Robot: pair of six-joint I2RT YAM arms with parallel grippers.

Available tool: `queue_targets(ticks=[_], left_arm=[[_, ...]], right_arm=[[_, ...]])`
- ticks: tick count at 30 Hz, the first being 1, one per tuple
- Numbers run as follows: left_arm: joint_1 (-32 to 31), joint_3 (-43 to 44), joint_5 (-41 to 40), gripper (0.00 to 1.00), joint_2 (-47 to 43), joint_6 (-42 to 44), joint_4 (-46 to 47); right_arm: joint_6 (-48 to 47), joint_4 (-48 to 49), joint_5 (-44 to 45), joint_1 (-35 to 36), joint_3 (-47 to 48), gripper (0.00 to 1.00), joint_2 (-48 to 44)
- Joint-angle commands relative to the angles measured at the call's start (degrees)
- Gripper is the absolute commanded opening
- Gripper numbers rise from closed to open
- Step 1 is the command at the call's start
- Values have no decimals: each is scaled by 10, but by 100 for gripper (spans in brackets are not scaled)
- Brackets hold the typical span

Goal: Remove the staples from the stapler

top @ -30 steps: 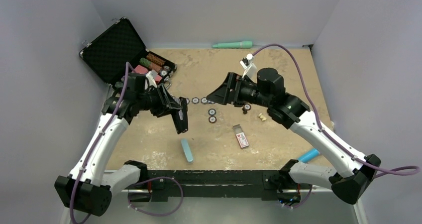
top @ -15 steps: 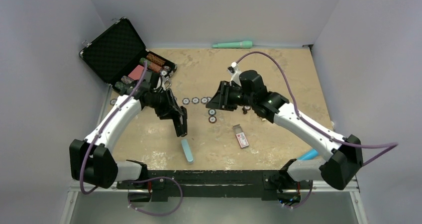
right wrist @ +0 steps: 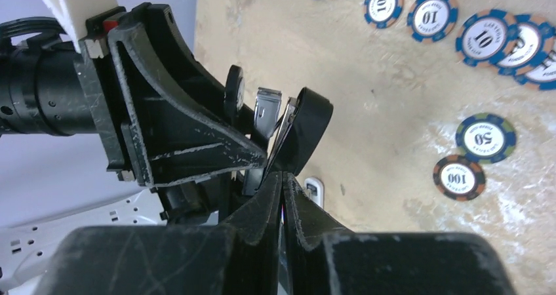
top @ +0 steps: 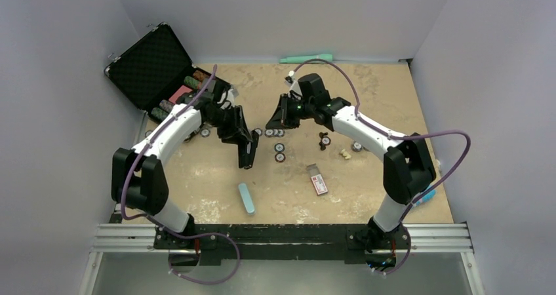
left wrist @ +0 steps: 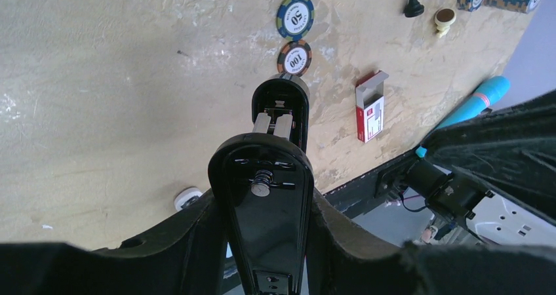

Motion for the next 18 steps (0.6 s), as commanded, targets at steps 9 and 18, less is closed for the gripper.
queue_targets(ticks=[9,18], left_arm=[[-2,111,37,0,79,43,-25],[-3,125,45,0,102,32,-19]], right_arm=[[-27,34,-104,-11,83,0,91],[-40,18,-118,-15,124,0,140]])
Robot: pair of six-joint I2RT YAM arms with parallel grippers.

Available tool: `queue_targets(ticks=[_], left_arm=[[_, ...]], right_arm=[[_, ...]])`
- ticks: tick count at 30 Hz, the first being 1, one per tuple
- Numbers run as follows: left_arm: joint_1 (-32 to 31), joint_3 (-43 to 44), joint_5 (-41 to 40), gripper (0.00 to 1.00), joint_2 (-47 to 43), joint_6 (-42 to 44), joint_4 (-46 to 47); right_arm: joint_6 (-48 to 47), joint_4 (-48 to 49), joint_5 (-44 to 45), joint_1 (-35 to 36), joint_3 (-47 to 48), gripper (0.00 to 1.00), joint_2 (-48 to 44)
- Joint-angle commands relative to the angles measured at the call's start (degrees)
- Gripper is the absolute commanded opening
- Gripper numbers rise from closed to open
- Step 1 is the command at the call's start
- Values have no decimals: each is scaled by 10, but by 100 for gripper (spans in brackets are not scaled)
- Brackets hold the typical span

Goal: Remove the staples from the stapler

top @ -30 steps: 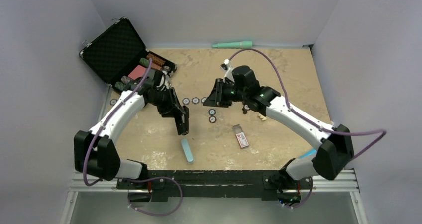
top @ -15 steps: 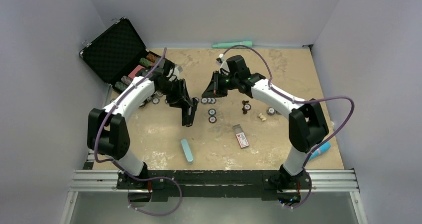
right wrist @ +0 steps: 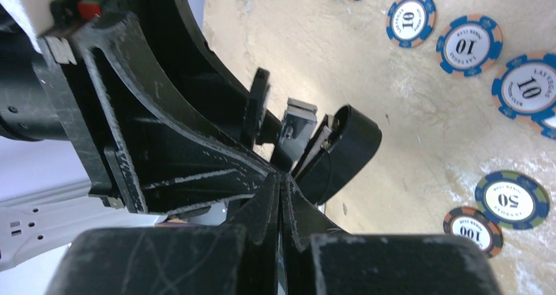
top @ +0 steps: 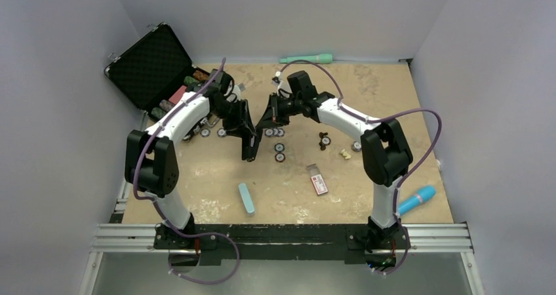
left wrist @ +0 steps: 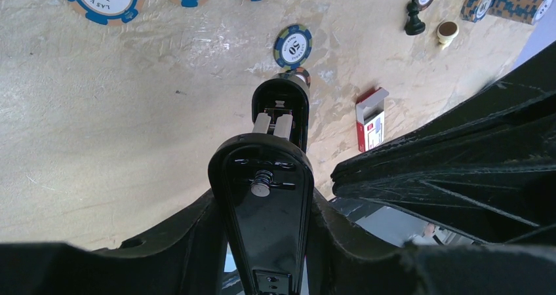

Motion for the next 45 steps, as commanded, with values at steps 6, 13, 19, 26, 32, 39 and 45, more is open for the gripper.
queue_targets(ticks=[6,13,19,26,32,39,45], left_arm=[[-4,27,28,0,-3,-3,5],[-4,25,30,0,-3,-13,12],[-8,24,30,0,-3,-16,14],[-10,19,30,0,-6,-24,22],[-11,21,29,0,-4,-26,24],[-10,15,25,0,-8,-26,24],[-12,-2,22,0,-20,-33,32]], right_arm=[[-28,-5,-36,-7,58,0,30],[-36,-8,-42,-8,49,0,41],[-44,-7,-47,-8,40,0,44],[-53,-13,-50,-8,38,0,49],[-65,-22,-47,-8,35,0,53],[-77,-30,-45,-8,29,0,52],[-82,-36,-44,-8,24,0,50]])
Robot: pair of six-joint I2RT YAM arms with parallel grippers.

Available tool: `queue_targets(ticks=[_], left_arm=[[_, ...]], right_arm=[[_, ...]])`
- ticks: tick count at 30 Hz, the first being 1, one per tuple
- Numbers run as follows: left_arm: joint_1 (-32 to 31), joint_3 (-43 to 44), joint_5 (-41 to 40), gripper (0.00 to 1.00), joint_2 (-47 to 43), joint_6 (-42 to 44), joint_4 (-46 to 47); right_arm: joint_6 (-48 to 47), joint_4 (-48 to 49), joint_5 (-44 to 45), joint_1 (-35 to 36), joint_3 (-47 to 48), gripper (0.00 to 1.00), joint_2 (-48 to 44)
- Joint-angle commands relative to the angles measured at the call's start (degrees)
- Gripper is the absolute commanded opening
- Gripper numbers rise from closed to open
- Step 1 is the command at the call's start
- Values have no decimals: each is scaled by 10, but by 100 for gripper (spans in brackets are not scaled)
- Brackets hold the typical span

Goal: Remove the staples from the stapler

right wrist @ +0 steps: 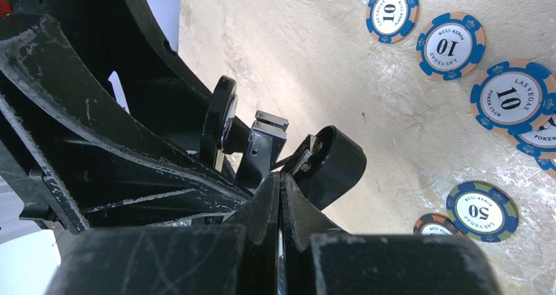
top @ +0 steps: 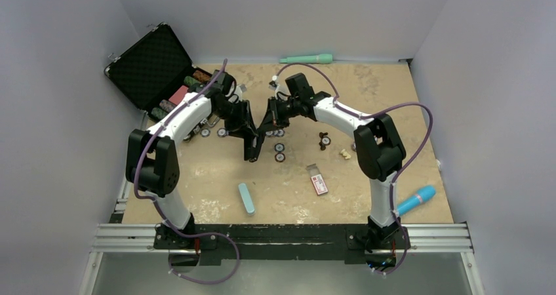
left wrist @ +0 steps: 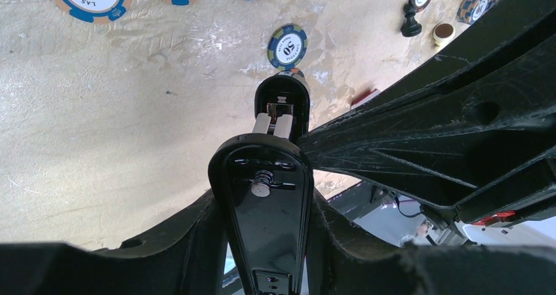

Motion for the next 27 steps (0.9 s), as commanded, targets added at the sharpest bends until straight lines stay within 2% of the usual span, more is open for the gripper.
queue_targets(ticks=[1,8,16,27], left_arm=[[-4,-1,19,0,-25,-16,27],[-5,-1,14,0,-25,-21,28],[-5,-3,8,0,-22,-35,27],[-5,4,-22,0,-26,-44,8]], right_arm=[[-20,-8,-12,-1,-9,0,-2],[-37,-25,-9,-1,-23,0,-5],[-86,-84,37,6,-43,0,-15],[-108,-89,71,27,-138,0,-78]])
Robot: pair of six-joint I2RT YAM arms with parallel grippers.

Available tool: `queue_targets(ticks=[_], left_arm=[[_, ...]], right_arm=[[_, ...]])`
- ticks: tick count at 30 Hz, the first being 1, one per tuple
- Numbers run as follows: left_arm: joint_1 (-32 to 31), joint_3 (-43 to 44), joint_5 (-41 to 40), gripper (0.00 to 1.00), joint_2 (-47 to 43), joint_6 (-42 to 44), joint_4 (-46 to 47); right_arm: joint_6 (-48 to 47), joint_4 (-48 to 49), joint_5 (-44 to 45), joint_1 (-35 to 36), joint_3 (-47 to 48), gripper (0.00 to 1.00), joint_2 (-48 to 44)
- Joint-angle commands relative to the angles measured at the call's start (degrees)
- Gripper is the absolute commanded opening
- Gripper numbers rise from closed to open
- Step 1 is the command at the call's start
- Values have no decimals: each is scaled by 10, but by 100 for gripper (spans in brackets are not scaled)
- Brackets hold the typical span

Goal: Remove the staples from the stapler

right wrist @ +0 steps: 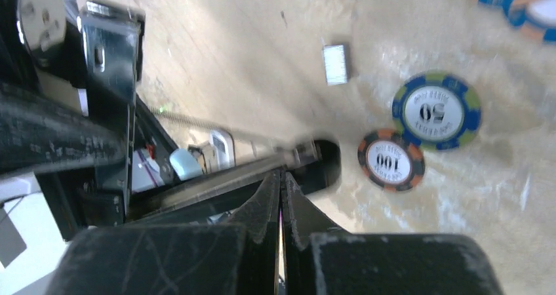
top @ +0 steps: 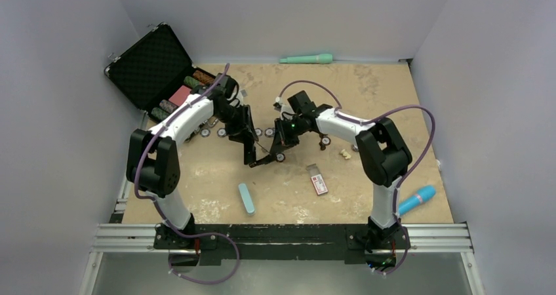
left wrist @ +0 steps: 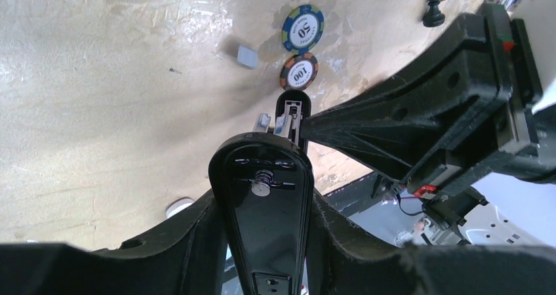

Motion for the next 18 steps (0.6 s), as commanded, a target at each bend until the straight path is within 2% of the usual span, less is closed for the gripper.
queue_targets(ticks=[1,10,18], left_arm=[[2,17,-7,0,-26,-23,16],[2,18,-31,0,-45,-17,5],[3,-1,-43,0,-104,-9,-11]], right_arm=[[-24,-29,18,14,-42,0,-55],[-20,-48,59,46,-84,0,-113],[8,-37,80,51,-118,0,-194]])
